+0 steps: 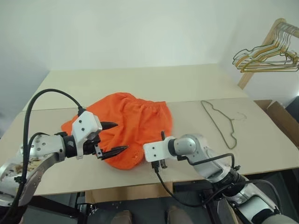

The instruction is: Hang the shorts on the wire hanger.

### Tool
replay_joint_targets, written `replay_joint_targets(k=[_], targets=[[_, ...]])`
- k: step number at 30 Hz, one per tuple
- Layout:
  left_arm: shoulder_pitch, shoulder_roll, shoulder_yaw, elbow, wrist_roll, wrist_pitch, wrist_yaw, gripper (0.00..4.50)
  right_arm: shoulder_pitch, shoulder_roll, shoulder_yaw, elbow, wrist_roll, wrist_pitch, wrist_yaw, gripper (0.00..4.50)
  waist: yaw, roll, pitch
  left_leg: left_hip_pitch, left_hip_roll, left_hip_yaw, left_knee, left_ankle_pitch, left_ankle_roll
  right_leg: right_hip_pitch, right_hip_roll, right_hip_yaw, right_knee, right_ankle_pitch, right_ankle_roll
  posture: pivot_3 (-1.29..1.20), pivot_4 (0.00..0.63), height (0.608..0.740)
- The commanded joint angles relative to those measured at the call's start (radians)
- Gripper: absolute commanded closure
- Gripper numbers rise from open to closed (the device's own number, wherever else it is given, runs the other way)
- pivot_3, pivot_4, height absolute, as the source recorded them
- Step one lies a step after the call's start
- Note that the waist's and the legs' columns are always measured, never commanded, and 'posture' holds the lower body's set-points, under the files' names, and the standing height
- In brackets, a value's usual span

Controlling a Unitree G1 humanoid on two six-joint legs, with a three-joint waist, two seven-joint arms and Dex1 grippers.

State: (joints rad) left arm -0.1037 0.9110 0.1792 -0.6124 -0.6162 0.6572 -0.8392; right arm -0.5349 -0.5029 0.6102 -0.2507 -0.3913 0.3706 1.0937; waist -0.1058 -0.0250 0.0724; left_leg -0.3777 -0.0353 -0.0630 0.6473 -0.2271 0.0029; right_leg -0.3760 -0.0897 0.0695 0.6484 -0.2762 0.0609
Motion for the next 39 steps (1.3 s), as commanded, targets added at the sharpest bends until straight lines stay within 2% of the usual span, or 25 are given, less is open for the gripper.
replay_joint_targets(k=[1, 5, 6, 11, 13, 16, 20, 23, 26, 30, 35, 37, 38, 39], targets=[[-0.042, -0.007, -0.021, -0.004, 0.009, -0.012, 0.003, 0.0, 0.005, -0.063, -0.095, -0.084, 0.122, 0.007, 0.092, 1.65, -0.001, 0.0, 0.0, -0.002, 0.0, 0.0, 0.0, 0.0, 0.0, -0.002, 0.0, 0.0, 0.001, 0.0, 0.0, -0.14, 0.042, 0.74], [-0.145, -0.049, -0.162, -0.003, 0.032, 0.064, 0.045, 0.0, -0.009, -0.156, -0.223, -0.133, 0.303, 0.052, 0.201, 0.16, -0.004, 0.0, 0.0, -0.009, 0.0, 0.0, 0.002, 0.0, 0.0, -0.009, 0.0, 0.0, 0.003, 0.0, 0.0, -0.15, 0.049, 0.74], [-0.17, -0.058, -0.195, -0.001, 0.04, 0.091, 0.059, 0.0, -0.014, -0.177, -0.248, -0.141, 0.343, 0.061, 0.225, 0.05, -0.006, 0.0, 0.0, -0.01, 0.0, 0.0, 0.003, 0.0, 0.0, -0.009, 0.0, 0.0, 0.003, 0.0, 0.0, -0.16, 0.052, 0.74], [-0.335, -0.133, -0.364, 0.005, 0.015, 0.357, 0.132, 0.0, -0.028, -0.292, -0.345, -0.143, 0.472, 0.036, 0.297, 0.05, -0.02, 0.0, 0.001, -0.011, 0.0, -0.001, 0.003, 0.0, 0.0, -0.009, 0.001, 0.0, 0.003, 0.0, 0.001, -0.18, 0.062, 0.74], [-0.409, -0.176, -0.421, 0.023, 0.012, 0.487, 0.174, 0.0, -0.026, -0.319, -0.36, -0.13, 0.483, 0.025, 0.293, 0.05, -0.026, 0.0, 0.001, -0.011, 0.0, -0.001, 0.004, 0.0, 0.0, -0.009, 0.001, 0.0, 0.004, 0.0, 0.001, -0.2, 0.064, 0.74], [-0.531, -0.23, -0.576, 0.077, 0.076, 0.662, 0.247, 0.0, -0.013, -0.348, -0.366, -0.125, 0.474, 0.02, 0.266, 0.05, -0.038, 0.0, 0.001, -0.012, 0.0, -0.001, 0.005, 0.0, 0.0, -0.01, 0.002, 0.0, 0.006, -0.001, 0.002, -0.22, 0.068, 0.74], [-0.585, -0.331, -0.664, 0.176, 0.155, 0.746, 0.354, 0.0, 0.001, -0.352, -0.371, -0.143, 0.481, 0.045, 0.232, 0.05, -0.057, 0.0, 0.001, -0.012, -0.001, -0.001, 0.006, 0.0, 0.001, -0.01, 0.001, 0.001, 0.007, -0.001, 0.003, -0.23, 0.065, 0.74], [-0.593, -0.352, -0.754, 0.239, 0.244, 0.702, 0.412, 0.0, 0.028, -0.356, -0.38, -0.176, 0.49, 0.067, 0.206, 0.05, -0.069, 0.0, 0.001, -0.012, -0.001, -0.001, 0.006, 0.0, 0.001, -0.01, 0.001, 0.002, 0.008, -0.001, 0.003, -0.24, 0.061, 0.74], [-0.596, -0.336, -0.812, 0.277, 0.311, 0.638, 0.422, 0.56, 0.047, -0.363, -0.39, -0.197, 0.5, 0.081, 0.186, 0.0, -0.075, 0.0, 0.001, -0.013, -0.001, -0.002, 0.006, 0.0, 0.001, -0.01, 0.001, 0.001, 0.008, -0.001, 0.003, -0.25, 0.052, 0.74], [-0.591, -0.296, -0.804, 0.274, 0.329, 0.612, 0.383, 1.95, 0.059, -0.372, -0.395, -0.205, 0.51, 0.089, 0.163, 0.0, -0.08, 0.0, 0.001, -0.012, -0.001, -0.002, 0.008, 0.0, 0.0, -0.01, 0.0, 0.002, 0.008, -0.001, 0.003, -0.25, 0.041, 0.74], [-0.564, -0.192, -0.778, 0.208, 0.312, 0.593, 0.304, 3.55, 0.054, -0.373, -0.386, -0.185, 0.512, 0.08, 0.146, 0.0, -0.086, 0.001, 0.001, -0.013, -0.001, -0.002, 0.008, 0.0, 0.0, -0.011, 0.0, 0.001, 0.008, -0.001, 0.003, -0.24, 0.031, 0.74], [-0.53, -0.088, -0.764, 0.144, 0.293, 0.544, 0.219, 4.27, 0.048, -0.368, -0.378, -0.164, 0.507, 0.068, 0.143, 0.0, -0.089, 0.001, 0.001, -0.014, -0.001, -0.003, 0.008, 0.0, 0.001, -0.011, 0.0, 0.001, 0.008, -0.001, 0.003, -0.23, 0.026, 0.74], [-0.503, -0.024, -0.753, 0.109, 0.286, 0.491, 0.163, 4.48, 0.044, -0.365, -0.371, -0.151, 0.502, 0.059, 0.141, 0.0, -0.093, 0.001, 0.0, -0.014, -0.001, -0.003, 0.008, 0.0, 0.0, -0.012, 0.0, 0.001, 0.008, -0.001, 0.003, -0.22, 0.025, 0.74], [-0.469, 0.047, -0.735, 0.077, 0.278, 0.425, 0.096, 4.48, 0.038, -0.359, -0.36, -0.132, 0.488, 0.041, 0.135, 0.0, -0.099, 0.001, 0.0, -0.015, -0.001, -0.003, 0.008, 0.0, 0.0, -0.012, 0.0, 0.001, 0.008, -0.001, 0.003, -0.21, 0.023, 0.74]])
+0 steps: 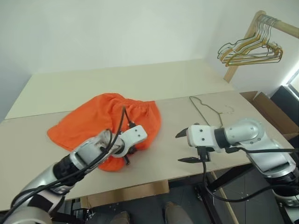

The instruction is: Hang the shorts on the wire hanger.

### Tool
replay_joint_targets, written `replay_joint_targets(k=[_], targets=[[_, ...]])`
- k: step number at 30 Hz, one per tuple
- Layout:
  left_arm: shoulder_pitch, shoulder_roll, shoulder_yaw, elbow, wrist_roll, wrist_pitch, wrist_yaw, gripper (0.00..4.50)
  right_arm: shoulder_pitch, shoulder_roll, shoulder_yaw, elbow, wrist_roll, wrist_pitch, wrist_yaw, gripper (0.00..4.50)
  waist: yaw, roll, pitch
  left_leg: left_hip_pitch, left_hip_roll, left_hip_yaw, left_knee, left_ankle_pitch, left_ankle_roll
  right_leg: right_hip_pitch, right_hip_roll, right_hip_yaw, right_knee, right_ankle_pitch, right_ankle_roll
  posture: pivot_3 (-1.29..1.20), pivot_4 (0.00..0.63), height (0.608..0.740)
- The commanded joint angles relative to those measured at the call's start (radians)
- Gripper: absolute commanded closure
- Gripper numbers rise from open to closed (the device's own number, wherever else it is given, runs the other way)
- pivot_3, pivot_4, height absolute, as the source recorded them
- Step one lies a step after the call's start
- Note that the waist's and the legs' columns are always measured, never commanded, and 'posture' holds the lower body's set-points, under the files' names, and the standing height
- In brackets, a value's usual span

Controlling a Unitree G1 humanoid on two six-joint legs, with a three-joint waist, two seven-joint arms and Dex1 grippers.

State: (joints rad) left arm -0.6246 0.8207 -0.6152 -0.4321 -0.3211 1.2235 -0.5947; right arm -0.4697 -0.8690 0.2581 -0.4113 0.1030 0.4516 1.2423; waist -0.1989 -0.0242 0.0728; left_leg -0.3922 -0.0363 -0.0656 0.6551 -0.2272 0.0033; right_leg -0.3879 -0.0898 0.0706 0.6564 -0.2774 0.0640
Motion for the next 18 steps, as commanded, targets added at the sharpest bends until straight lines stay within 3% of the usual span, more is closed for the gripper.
replay_joint_targets(k=[1, 7, 14, 18], targets=[[0.089, 0.195, 0.085, -0.123, -0.023, -0.212, -0.205, 4.48, -0.032, 0.014, 0.007, 0.052, -0.029, -0.073, -0.026, 0.0, -0.012, 0.0, 0.0, 0.0, 0.0, 0.0, 0.0, 0.0, 0.0, -0.001, 0.0, 0.0, 0.0, 0.0, 0.0, -0.21, 0.022, 0.74], [0.313, 0.385, 0.328, -0.111, -0.065, -0.527, -0.406, 4.48, -0.067, 0.163, 0.1, 0.264, -0.235, -0.413, -0.243, 0.0, -0.008, 0.002, -0.001, 0.001, 0.0, 0.0, 0.0, 0.0, -0.001, 0.0, 0.0, 0.0, 0.001, 0.0, 0.0, -0.17, 0.01, 0.74], [0.455, 0.384, 0.582, -0.07, -0.111, -0.632, -0.466, 4.48, -0.231, 0.356, 0.274, 0.749, -0.598, -0.787, -0.656, 0.0, -0.005, 0.002, -0.002, 0.002, -0.001, 0.0, 0.0, 0.0, -0.001, -0.001, 0.0, 0.0, 0.002, 0.0, 0.0, -0.09, 0.0, 0.74], [0.528, 0.39, 0.685, -0.081, -0.131, -0.662, -0.514, 4.48, -0.336, 0.448, 0.317, 1.011, -0.71, -0.879, -0.872, 0.0, -0.006, 0.002, -0.002, 0.002, -0.002, 0.0, -0.001, 0.0, -0.001, -0.001, 0.0, 0.0, 0.002, 0.0, 0.0, -0.06, 0.0, 0.74]])
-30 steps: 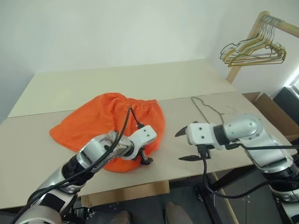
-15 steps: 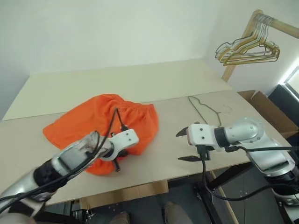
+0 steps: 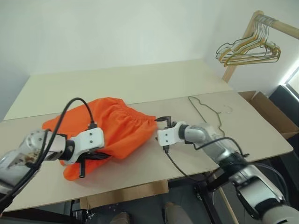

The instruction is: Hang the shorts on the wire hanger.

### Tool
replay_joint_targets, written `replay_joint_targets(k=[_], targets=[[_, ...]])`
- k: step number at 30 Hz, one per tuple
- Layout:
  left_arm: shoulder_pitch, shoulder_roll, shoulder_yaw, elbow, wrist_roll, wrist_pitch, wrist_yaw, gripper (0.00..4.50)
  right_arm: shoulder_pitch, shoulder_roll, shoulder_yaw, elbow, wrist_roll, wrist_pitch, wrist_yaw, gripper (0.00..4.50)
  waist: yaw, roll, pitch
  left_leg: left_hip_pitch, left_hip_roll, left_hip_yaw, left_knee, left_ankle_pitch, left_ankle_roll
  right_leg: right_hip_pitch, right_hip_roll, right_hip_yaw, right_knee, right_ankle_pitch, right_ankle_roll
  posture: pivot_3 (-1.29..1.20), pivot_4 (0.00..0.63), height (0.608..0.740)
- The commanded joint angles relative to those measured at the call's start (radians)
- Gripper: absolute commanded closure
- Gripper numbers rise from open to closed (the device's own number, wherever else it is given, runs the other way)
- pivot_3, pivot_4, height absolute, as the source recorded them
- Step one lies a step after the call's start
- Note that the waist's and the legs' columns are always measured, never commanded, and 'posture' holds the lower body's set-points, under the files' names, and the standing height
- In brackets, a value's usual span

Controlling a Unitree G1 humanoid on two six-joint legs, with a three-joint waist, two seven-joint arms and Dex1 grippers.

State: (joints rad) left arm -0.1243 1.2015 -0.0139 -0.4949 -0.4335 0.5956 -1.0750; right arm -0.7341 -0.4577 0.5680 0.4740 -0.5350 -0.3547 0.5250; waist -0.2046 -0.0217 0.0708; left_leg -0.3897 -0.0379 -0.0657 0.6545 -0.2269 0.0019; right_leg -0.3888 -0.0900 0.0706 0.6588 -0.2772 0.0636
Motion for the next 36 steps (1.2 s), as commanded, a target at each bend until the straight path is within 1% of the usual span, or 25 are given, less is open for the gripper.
replay_joint_targets(k=[1, 3, 6, 11, 13, 17, 20, 23, 28, 32, 36], targets=[[0.056, 0.014, 0.117, -0.029, -0.024, -0.039, -0.048, 4.48, -0.105, 0.066, 0.015, 0.201, -0.096, -0.081, -0.215, 0.0, 0.0, 0.0, 0.0, 0.001, 0.0, 0.0, 0.0, 0.0, 0.0, 0.0, 0.0, 0.0, 0.0, 0.0, 0.0, -0.05, 0.0, 0.74], [0.104, 0.017, 0.172, -0.049, -0.036, -0.039, -0.075, 4.48, -0.157, 0.109, 0.028, 0.322, -0.129, -0.104, -0.301, 0.0, -0.004, 0.0, 0.0, 0.001, 0.0, 0.0, 0.0, 0.0, 0.0, 0.0, 0.0, 0.001, 0.001, 0.0, 0.0, -0.03, 0.0, 0.74], [0.185, 0.02, 0.263, -0.08, -0.044, -0.038, -0.112, 4.5, -0.222, 0.157, 0.038, 0.469, -0.146, -0.154, -0.375, 0.63, -0.001, 0.0, 0.0, 0.003, 0.0, 0.0, -0.002, 0.001, -0.001, 0.0, 0.001, 0.001, 0.003, 0.0, 0.0, -0.01, 0.0, 0.74], [0.239, 0.014, 0.322, -0.107, -0.034, -0.013, -0.102, 4.5, -0.254, 0.167, 0.037, 0.551, -0.133, -0.291, -0.363, 2.4, 0.015, 0.0, 0.0, 0.004, 0.0, -0.001, -0.003, 0.001, -0.001, 0.001, 0.001, 0.001, 0.003, 0.0, 0.0, 0.01, 0.0, 0.74], [0.246, 0.011, 0.329, -0.117, -0.037, -0.002, -0.095, 4.5, -0.252, 0.168, 0.034, 0.556, -0.132, -0.326, -0.363, 3.19, 0.024, 0.0, 0.0, 0.005, 0.0, -0.001, -0.003, 0.001, -0.001, 0.002, 0.001, 0.001, 0.003, 0.0, 0.0, 0.01, 0.0, 0.74], [0.249, 0.009, 0.326, -0.125, -0.037, 0.01, -0.086, 4.5, -0.252, 0.155, 0.026, 0.552, -0.134, -0.36, -0.361, 4.48, 0.028, 0.0, 0.0, 0.005, 0.001, -0.001, -0.003, 0.001, -0.001, 0.001, 0.002, 0.001, 0.004, 0.0, 0.0, 0.01, 0.0, 0.74], [0.236, 0.009, 0.305, -0.114, -0.03, 0.008, -0.08, 4.5, -0.255, 0.117, 0.023, 0.553, -0.145, -0.377, -0.365, 4.48, 0.028, 0.0, 0.0, 0.005, 0.0, -0.001, -0.003, 0.001, -0.001, 0.001, 0.002, 0.001, 0.004, 0.0, 0.0, -0.01, 0.0, 0.74], [0.203, 0.008, 0.258, -0.09, -0.015, -0.005, -0.076, 4.5, -0.254, 0.049, 0.014, 0.539, -0.154, -0.371, -0.368, 4.48, 0.034, 0.0, 0.0, 0.005, 0.0, -0.001, -0.003, 0.001, -0.001, 0.001, 0.002, 0.001, 0.004, 0.0, 0.0, -0.04, 0.0, 0.74], [0.068, -0.022, 0.104, -0.005, 0.046, -0.068, -0.078, 4.5, -0.206, -0.109, -0.029, 0.445, -0.14, -0.347, -0.347, 4.48, 0.031, 0.0, -0.001, 0.005, 0.0, 0.0, -0.003, 0.001, -0.001, 0.002, 0.001, 0.001, 0.004, 0.0, 0.0, -0.11, 0.0, 0.74], [-0.064, -0.07, -0.02, 0.08, 0.104, -0.131, -0.103, 4.5, -0.105, -0.24, -0.1, 0.275, -0.124, -0.267, -0.316, 4.48, 0.017, 0.0, -0.001, 0.004, 0.0, 0.0, -0.003, 0.001, -0.001, 0.002, 0.001, 0.001, 0.003, 0.0, 0.0, -0.19, 0.0, 0.74], [-0.215, -0.138, -0.144, 0.232, 0.212, -0.248, -0.122, 4.5, 0.086, -0.338, -0.224, 0.002, -0.105, -0.079, -0.27, 4.48, -0.01, 0.001, -0.004, 0.001, 0.0, 0.0, -0.001, 0.001, -0.001, 0.001, 0.001, 0.0, 0.004, 0.0, 0.0, -0.25, 0.002, 0.74]])
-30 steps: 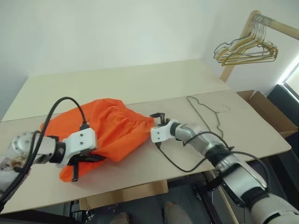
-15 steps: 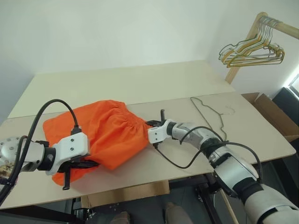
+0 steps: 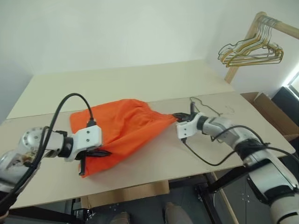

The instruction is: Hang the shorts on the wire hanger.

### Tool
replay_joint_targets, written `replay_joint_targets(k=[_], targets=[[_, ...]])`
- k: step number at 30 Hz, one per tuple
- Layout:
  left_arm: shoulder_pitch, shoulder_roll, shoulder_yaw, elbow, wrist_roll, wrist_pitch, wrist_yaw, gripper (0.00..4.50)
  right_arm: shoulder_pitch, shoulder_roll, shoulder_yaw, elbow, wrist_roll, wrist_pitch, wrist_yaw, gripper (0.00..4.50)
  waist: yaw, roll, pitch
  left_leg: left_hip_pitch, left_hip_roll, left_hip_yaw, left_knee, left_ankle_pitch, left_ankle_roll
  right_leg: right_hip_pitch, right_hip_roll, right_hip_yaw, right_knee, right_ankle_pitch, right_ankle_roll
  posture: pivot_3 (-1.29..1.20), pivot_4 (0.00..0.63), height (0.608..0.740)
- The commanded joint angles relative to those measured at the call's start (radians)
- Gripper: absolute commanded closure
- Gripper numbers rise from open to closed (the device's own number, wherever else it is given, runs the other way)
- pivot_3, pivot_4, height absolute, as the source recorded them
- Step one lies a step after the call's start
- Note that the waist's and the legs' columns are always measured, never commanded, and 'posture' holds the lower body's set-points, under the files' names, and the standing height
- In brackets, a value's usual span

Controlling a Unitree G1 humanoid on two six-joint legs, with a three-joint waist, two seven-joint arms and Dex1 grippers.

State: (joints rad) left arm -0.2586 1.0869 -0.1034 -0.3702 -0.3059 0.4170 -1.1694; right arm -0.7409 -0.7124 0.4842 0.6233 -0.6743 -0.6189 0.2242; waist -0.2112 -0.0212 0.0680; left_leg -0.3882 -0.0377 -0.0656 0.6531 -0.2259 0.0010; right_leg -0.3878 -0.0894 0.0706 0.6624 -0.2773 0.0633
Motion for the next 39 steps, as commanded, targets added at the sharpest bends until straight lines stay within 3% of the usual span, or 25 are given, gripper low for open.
replay_joint_targets(k=[1, 7, 11, 15, 19, 26, 28, 29, 31, 39], targets=[[-0.126, -0.044, -0.081, 0.157, 0.114, -0.1, -0.027, 4.5, 0.154, -0.098, -0.175, -0.226, 0.037, 0.242, 0.045, 4.48, -0.01, 0.001, -0.003, -0.001, 0.0, 0.0, 0.001, 0.0, 0.0, 0.0, 0.0, -0.001, 0.0, 0.0, 0.0, -0.27, 0.004, 0.74], [-0.292, -0.089, -0.135, 0.399, 0.216, -0.269, -0.058, 4.5, 0.458, -0.081, -0.305, -0.615, 0.038, 0.502, 0.121, 4.48, -0.075, 0.001, -0.006, -0.002, 0.001, 0.0, 0.005, -0.001, 0.002, 0.001, 0.001, 0.0, 0.001, 0.0, 0.001, -0.3, 0.012, 0.74], [-0.274, -0.048, -0.103, 0.411, 0.172, -0.327, -0.148, 4.5, 0.546, -0.04, -0.3, -0.742, 0.056, 0.552, 0.165, 4.48, -0.124, 0.001, -0.006, -0.001, 0.002, -0.001, 0.005, -0.002, 0.003, 0.001, 0.001, 0.0, 0.002, -0.001, 0.002, -0.29, 0.019, 0.74], [-0.1, 0.064, -0.013, 0.267, 0.056, -0.338, -0.271, 4.5, 0.552, -0.056, -0.286, -0.761, 0.081, 0.493, 0.199, 4.48, -0.155, 0.001, -0.006, -0.001, 0.003, -0.001, 0.004, -0.002, 0.003, 0.001, 0.002, 0.0, 0.002, -0.001, 0.002, -0.27, 0.024, 0.74], [0.119, 0.158, 0.111, 0.125, -0.014, -0.328, -0.307, 4.5, 0.543, -0.089, -0.285, -0.721, 0.109, 0.387, 0.191, 4.48, -0.143, 0.001, -0.006, 0.0, 0.003, -0.001, 0.004, -0.002, 0.004, 0.002, 0.001, 0.0, 0.002, -0.001, 0.002, -0.25, 0.027, 0.74], [0.328, 0.17, 0.196, -0.03, 0.037, -0.257, -0.178, 4.5, 0.503, -0.088, -0.219, -0.616, 0.084, 0.263, 0.187, 4.48, -0.085, 0.001, -0.006, 0.001, 0.003, 0.0, 0.004, -0.003, 0.004, 0.003, 0.001, 0.001, 0.001, -0.001, 0.002, -0.22, 0.019, 0.74], [0.359, 0.165, 0.186, -0.089, 0.051, -0.183, -0.125, 4.5, 0.5, -0.093, -0.209, -0.596, 0.089, 0.235, 0.194, 3.87, -0.07, 0.001, -0.006, 0.001, 0.003, 0.001, 0.004, -0.003, 0.004, 0.002, 0.001, 0.001, 0.0, -0.001, 0.002, -0.21, 0.016, 0.74], [0.375, 0.166, 0.185, -0.114, 0.05, -0.158, -0.114, 4.11, 0.503, -0.101, -0.207, -0.594, 0.1, 0.219, 0.207, 3.52, -0.063, 0.001, -0.006, 0.001, 0.003, 0.001, 0.004, -0.003, 0.004, 0.003, 0.001, 0.001, 0.0, -0.001, 0.002, -0.21, 0.014, 0.74], [0.414, 0.163, 0.201, -0.143, 0.054, -0.156, -0.11, 3.81, 0.518, -0.14, -0.203, -0.601, 0.123, 0.178, 0.247, 3.01, -0.05, 0.002, -0.006, 0.0, 0.002, 0.002, 0.005, -0.003, 0.005, 0.002, 0.0, 0.002, 0.0, -0.002, 0.002, -0.22, 0.012, 0.74], [0.484, 0.136, 0.371, -0.155, -0.017, -0.177, -0.164, 1.21, 0.648, -0.343, -0.27, -0.716, 0.314, 0.121, 0.451, 0.19, -0.03, 0.004, -0.009, 0.001, 0.003, 0.003, 0.005, -0.004, 0.005, 0.003, 0.0, 0.001, -0.001, -0.002, 0.002, -0.21, 0.007, 0.74]])
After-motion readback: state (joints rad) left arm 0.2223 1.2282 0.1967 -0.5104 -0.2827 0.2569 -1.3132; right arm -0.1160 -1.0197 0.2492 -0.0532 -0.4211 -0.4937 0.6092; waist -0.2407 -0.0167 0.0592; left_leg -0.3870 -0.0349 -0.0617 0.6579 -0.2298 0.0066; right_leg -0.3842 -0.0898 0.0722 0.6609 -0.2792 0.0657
